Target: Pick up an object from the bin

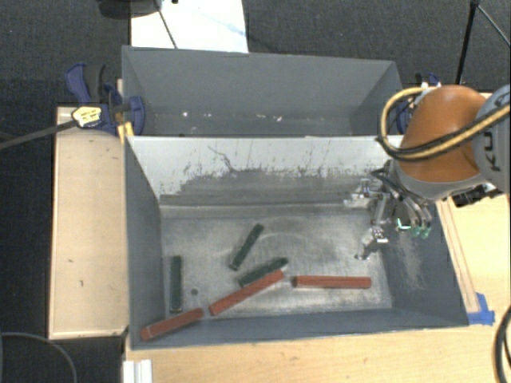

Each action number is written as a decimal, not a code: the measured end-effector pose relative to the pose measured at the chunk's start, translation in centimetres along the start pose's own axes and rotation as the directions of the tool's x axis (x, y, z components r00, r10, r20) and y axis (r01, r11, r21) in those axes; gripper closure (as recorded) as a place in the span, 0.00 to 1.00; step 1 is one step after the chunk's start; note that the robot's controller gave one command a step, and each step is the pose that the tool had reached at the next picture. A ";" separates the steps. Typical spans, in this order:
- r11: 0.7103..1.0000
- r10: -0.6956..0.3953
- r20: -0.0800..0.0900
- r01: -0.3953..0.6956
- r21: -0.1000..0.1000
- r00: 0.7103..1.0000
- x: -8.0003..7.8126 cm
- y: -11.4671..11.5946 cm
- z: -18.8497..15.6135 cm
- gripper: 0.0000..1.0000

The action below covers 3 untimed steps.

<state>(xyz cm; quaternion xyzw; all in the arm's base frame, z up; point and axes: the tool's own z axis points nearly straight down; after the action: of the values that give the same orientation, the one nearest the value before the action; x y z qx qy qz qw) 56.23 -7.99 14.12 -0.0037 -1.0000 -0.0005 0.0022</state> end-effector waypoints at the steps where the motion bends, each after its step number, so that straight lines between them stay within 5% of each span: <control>1: 1.000 -0.002 0.007 0.002 0.001 1.000 -0.2 0.0 -0.4 0.00; 2: 1.000 -0.011 0.021 0.011 0.002 1.000 6.0 1.7 6.7 1.00; 3: 1.000 -0.012 0.021 0.012 0.003 1.000 6.0 1.7 6.7 1.00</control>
Offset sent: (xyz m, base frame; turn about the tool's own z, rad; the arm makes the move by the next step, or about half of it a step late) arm -0.0652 0.0181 -0.0712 -0.0087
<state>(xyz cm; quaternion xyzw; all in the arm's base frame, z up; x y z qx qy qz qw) 50.21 -6.23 7.48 0.0025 -1.0000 0.0007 -0.0081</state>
